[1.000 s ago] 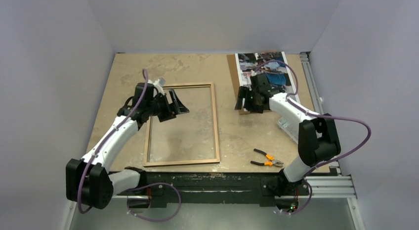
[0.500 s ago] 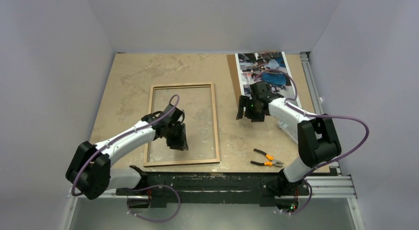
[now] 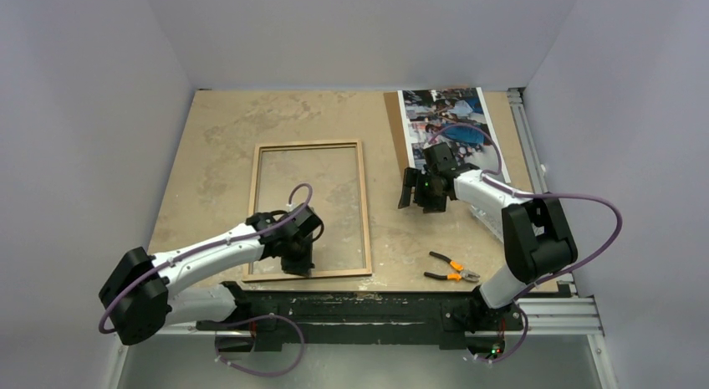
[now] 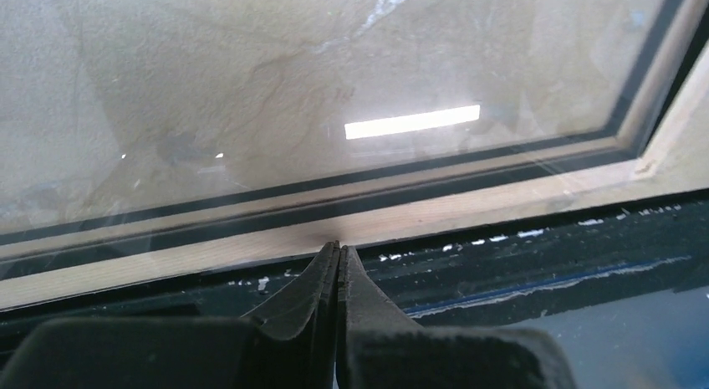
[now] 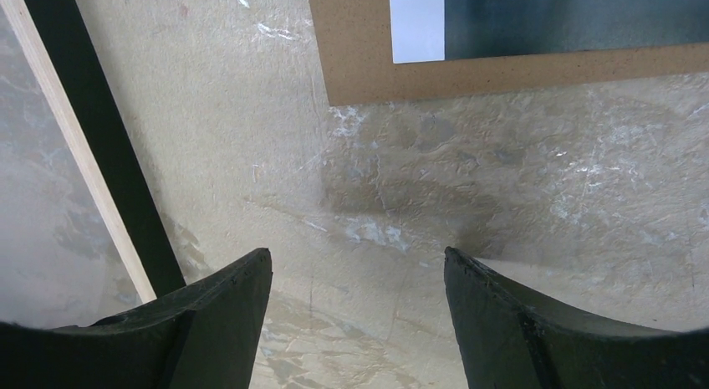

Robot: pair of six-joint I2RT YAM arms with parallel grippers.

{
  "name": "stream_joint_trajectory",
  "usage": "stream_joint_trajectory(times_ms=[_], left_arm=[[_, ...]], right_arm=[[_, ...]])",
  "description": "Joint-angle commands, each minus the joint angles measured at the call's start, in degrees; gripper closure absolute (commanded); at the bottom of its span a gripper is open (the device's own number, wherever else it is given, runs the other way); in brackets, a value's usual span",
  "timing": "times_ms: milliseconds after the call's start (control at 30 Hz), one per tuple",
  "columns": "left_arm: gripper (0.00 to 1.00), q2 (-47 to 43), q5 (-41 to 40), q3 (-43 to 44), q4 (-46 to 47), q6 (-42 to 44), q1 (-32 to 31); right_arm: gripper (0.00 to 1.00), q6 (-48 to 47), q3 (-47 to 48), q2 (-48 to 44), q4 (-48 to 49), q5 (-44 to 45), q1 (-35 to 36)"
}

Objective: Put the photo into the frame
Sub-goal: Adjust the photo frame item on the photo frame.

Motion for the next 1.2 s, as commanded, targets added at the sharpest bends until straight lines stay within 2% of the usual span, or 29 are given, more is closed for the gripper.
stream_joint_trajectory(times_ms=[0,400,567,667,933,1167], left_arm=[[1.0,2.3,-4.0,-0.3,0.5,-2.6,-0.7],[1.0,4.3,-9.0,0.3,0.2,-4.6,-0.8],[1.0,5.7,-10.8,2.3,-1.2,-5.1,-0.7],[1.0,6.7,-11.2,3.3,-1.2,-5.2,-0.8],[1.0,10.4,-12.3,3.8,-1.1,-5.6,-0.7],[1.0,12.9,-13.4,4.8,-1.1,-5.5,-0.6]], right_arm=[[0.27,0.5,-0.6,-2.3,1.8,-1.2,0.2],[0.28,0.7,-1.2,-2.7,1.8,-2.3,1.2],[0.28,1.9,-1.6,-2.7,1.9,-2.7,5.4],[0.28,3.7,-3.2,-2.8,3.8,-5.9,8.6],[0.34,10.7,-10.1,-4.1,13.0,-15.4,15.4],[0.45,13.7,-12.5,-4.0,15.8,-16.2,18.8]])
